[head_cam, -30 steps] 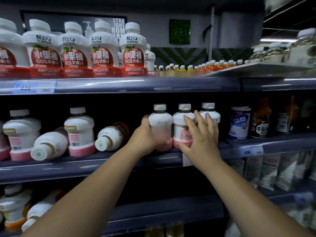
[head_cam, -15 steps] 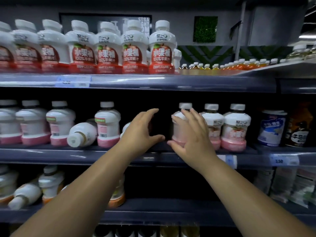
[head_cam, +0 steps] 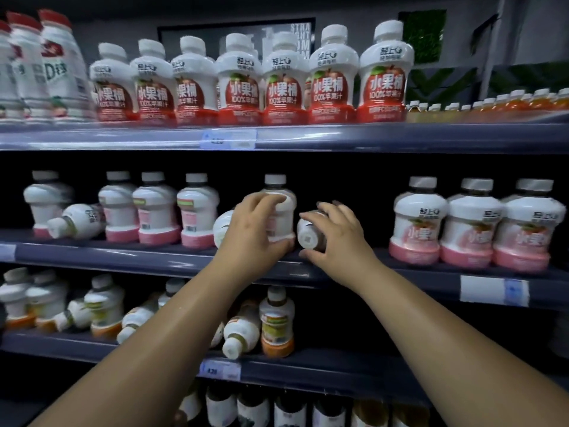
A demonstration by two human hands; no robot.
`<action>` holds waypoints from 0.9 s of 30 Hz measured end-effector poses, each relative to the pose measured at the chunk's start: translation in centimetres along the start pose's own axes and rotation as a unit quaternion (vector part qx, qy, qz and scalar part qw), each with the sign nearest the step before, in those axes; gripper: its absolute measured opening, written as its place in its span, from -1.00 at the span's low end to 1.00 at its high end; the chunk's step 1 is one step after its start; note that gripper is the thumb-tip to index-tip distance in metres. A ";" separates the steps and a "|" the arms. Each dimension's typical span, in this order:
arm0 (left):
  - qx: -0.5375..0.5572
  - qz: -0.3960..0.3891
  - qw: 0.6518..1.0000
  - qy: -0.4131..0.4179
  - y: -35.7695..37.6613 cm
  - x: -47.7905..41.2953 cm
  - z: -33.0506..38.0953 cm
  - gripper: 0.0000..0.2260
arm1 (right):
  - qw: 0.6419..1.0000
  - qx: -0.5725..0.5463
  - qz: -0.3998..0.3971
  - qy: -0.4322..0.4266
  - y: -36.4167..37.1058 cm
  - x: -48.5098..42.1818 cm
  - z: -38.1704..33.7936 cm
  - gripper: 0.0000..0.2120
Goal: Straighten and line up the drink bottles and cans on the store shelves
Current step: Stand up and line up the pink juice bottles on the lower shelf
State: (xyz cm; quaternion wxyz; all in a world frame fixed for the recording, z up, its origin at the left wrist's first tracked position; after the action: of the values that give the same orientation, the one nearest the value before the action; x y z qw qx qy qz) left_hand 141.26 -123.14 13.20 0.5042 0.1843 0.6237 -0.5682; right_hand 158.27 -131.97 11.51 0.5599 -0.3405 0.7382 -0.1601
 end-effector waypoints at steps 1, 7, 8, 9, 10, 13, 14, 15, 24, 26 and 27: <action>0.005 -0.014 1.000 -0.004 0.1 0.2 -0.2 -0.34 | 1.000 -0.008 -0.007 0.013 0.3 -0.2 0.1 -0.39; 0.037 -0.026 0.999 -0.019 1.2 0.6 -0.9 -0.19 | 1.000 0.004 -0.002 0.010 0.1 -0.6 0.0 -0.55; 0.042 -0.021 0.999 -0.027 1.4 0.6 -0.9 -0.18 | 1.000 0.008 0.008 0.000 -0.2 -0.7 -0.1 -0.57; 0.047 -0.016 0.998 -0.035 1.5 0.4 -0.8 -0.17 | 1.000 -0.001 0.022 -0.003 -0.7 -0.9 -0.3 -0.59; 0.051 -0.012 0.998 -0.041 1.7 0.3 -0.8 -0.16 | 0.999 -0.025 0.039 -0.001 -1.3 -1.2 -0.4 -0.61; 0.052 -0.007 0.997 -0.054 2.1 0.0 -0.7 -0.16 | 0.989 -0.103 0.096 0.043 -3.4 -2.4 -0.8 -0.65; 0.051 -0.008 0.997 -0.058 2.3 -0.1 -0.7 -0.15 | 0.984 -0.123 0.113 0.062 -4.0 -2.7 -0.9 -0.67; 0.050 -0.009 0.997 -0.063 2.5 -0.2 -0.8 -0.14 | 0.978 -0.144 0.127 0.082 -4.4 -3.0 -0.9 -0.66; 0.074 -0.008 0.990 -0.119 4.1 -0.7 -0.5 -0.04 | 0.950 -0.245 0.017 0.192 -2.3 -2.1 0.9 -0.16; 0.080 -0.010 0.988 -0.131 4.3 -0.8 -0.7 -0.03 | 0.956 -0.209 0.036 0.203 -2.0 -1.5 1.6 -0.01; 0.082 -0.013 0.987 -0.137 4.4 -0.9 -0.7 -0.02 | 0.957 -0.199 0.054 0.206 -2.0 -1.3 1.8 0.06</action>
State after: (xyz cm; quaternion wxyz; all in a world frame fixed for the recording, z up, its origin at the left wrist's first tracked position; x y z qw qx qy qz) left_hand 144.83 -120.94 11.54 0.5610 0.1374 0.5023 -0.6434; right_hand 160.74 -132.26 13.07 0.3242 -0.3642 0.8718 -0.0469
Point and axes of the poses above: each hand's wrist, its own x-axis away from the middle knuckle, its own y-axis out of the palm, z = x × y, the point moved 1 cm from there along -x, towards the middle knuckle, and after that the axes turned 13 degrees about -x, right-handed, at the moved point
